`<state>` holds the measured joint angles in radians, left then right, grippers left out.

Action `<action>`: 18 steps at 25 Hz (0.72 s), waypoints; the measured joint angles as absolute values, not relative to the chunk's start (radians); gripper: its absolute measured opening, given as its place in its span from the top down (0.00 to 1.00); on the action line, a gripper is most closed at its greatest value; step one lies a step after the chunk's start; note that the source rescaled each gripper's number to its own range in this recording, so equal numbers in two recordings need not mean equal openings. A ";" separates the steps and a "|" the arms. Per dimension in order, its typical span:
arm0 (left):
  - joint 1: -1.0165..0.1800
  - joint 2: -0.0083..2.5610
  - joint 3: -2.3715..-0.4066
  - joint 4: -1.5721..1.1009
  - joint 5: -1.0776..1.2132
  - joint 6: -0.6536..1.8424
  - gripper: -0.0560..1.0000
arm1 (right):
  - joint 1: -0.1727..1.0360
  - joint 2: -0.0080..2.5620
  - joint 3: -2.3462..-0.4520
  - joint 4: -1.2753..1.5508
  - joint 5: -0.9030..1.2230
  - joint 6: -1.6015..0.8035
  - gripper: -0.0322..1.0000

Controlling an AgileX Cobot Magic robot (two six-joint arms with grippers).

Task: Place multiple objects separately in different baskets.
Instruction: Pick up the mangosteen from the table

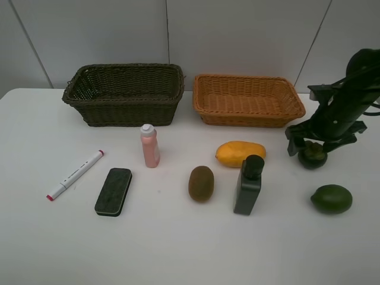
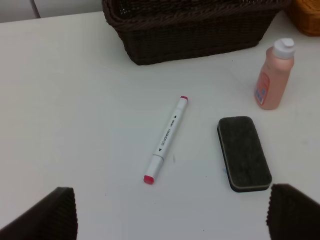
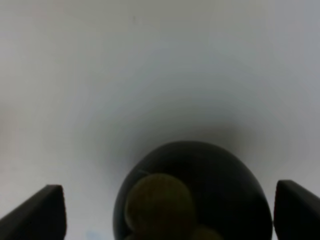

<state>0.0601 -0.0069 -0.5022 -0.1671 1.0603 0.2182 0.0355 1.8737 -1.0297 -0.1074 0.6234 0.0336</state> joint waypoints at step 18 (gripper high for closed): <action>0.060 -0.007 -0.502 -0.167 1.060 0.218 0.00 | 0.031 1.925 -1.031 -0.109 0.619 0.034 0.07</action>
